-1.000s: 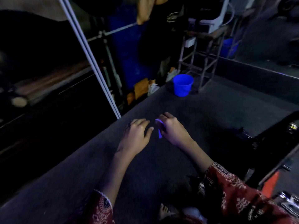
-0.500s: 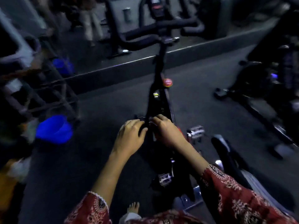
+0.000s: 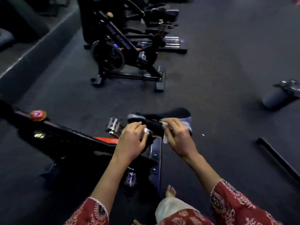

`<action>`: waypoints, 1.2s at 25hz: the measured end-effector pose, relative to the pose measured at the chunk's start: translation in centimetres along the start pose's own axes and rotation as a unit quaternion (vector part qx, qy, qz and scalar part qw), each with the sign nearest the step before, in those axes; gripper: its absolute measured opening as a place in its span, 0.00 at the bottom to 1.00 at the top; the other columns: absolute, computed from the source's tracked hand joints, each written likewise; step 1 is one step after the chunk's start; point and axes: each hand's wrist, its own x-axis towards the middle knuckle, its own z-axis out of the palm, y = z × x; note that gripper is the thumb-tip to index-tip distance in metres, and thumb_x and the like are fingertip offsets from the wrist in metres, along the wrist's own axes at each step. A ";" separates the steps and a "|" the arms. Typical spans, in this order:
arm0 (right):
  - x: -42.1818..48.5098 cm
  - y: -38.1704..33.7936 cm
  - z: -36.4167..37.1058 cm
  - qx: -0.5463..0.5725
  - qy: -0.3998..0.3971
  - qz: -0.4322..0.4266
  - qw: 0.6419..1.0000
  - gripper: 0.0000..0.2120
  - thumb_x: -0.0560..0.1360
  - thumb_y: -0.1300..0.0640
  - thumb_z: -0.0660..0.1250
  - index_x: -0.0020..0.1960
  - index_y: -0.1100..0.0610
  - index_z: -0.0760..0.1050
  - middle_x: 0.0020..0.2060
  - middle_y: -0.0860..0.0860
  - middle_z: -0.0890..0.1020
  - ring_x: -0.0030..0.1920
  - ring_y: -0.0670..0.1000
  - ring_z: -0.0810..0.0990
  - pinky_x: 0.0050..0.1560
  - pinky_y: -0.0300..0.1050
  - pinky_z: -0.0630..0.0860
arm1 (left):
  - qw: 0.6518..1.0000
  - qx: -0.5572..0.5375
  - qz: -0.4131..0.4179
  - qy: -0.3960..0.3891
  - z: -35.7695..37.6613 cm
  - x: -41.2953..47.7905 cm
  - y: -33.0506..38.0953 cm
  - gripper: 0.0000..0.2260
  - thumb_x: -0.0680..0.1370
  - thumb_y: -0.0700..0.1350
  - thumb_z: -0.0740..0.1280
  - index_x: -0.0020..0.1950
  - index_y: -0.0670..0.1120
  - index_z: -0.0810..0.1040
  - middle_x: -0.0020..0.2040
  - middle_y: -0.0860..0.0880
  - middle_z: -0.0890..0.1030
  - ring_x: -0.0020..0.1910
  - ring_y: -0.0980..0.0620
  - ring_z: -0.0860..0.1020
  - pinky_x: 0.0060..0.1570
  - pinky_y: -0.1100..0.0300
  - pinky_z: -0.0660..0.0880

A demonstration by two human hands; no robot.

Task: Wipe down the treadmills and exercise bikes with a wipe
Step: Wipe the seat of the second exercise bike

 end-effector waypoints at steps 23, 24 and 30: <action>9.7 9.0 5.6 -0.247 -0.255 -0.135 0.925 0.16 0.74 0.53 0.55 0.39 0.60 0.77 0.32 0.56 0.79 0.35 0.59 0.79 0.47 0.55 0.72 | 0.995 0.057 0.034 -0.073 7.6 8.7 -2.6 0.20 0.76 0.48 0.56 0.53 0.36 0.81 0.47 0.41 0.83 0.47 0.43 0.82 0.58 0.41 0.72; 10.3 9.1 5.6 -0.217 -0.306 -0.154 0.914 0.18 0.77 0.51 0.52 0.42 0.59 0.77 0.35 0.56 0.80 0.38 0.59 0.80 0.48 0.55 0.73 | 0.995 0.046 0.037 -0.076 7.6 8.9 -2.7 0.18 0.76 0.47 0.57 0.52 0.37 0.81 0.45 0.42 0.83 0.45 0.44 0.82 0.58 0.42 0.72; 11.4 11.2 1.1 -0.386 -0.348 0.090 0.849 0.18 0.83 0.47 0.47 0.60 0.54 0.72 0.55 0.53 0.79 0.60 0.57 0.73 0.70 0.67 0.49 | 0.992 0.034 0.062 -0.109 8.0 10.2 -2.7 0.16 0.74 0.45 0.59 0.51 0.37 0.82 0.44 0.43 0.84 0.42 0.46 0.83 0.56 0.43 0.74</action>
